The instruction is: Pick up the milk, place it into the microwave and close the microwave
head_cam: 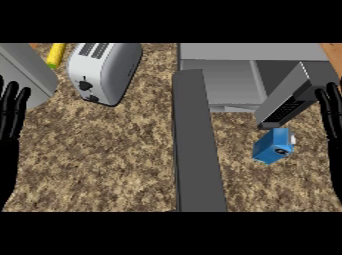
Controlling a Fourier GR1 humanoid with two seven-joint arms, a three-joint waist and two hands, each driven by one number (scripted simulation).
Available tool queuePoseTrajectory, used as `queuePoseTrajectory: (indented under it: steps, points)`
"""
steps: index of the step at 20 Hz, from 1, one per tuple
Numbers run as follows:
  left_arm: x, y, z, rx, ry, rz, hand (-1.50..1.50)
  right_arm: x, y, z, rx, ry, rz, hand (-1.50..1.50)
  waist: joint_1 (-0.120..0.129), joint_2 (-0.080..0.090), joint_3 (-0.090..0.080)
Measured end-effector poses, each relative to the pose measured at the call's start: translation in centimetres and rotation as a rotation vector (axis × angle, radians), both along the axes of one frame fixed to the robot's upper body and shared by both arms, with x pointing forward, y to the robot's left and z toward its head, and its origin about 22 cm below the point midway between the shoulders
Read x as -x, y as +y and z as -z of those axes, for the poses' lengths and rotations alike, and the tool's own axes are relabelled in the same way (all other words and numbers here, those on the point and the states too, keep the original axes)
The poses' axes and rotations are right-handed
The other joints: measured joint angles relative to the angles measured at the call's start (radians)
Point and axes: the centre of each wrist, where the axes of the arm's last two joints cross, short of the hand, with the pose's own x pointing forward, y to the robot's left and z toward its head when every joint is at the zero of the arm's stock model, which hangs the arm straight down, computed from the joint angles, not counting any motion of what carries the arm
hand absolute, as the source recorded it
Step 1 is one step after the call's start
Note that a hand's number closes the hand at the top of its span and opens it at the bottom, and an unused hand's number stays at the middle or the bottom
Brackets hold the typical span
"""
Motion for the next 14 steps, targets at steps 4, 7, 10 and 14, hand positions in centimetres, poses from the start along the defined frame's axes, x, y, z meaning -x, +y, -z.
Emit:
queuePoseTrajectory:
  steps: [4,7,10,14]
  points:
    - [-1.0,0.1,0.2,0.021,0.006,0.002,-1.5,-0.6,0.3,-1.3,-0.008,-0.006,0.013,-1.5,0.007,0.008,0.018]
    - [-1.3,0.6,1.5,0.057,0.041,-0.01,-1.5,-1.3,0.6,-2.6,-0.016,0.022,0.01,-1.5,0.01,0.01,0.023]
    - [-0.9,0.5,2.4,0.102,0.101,-0.025,-1.5,-1.6,0.5,-2.8,-0.023,0.079,-0.002,-1.5,0.013,0.011,0.026]
    - [0.3,2.1,1.9,0.127,0.135,-0.04,-1.5,-0.6,2.0,-4.0,-0.024,0.113,-0.01,-1.5,0.014,0.011,0.027]
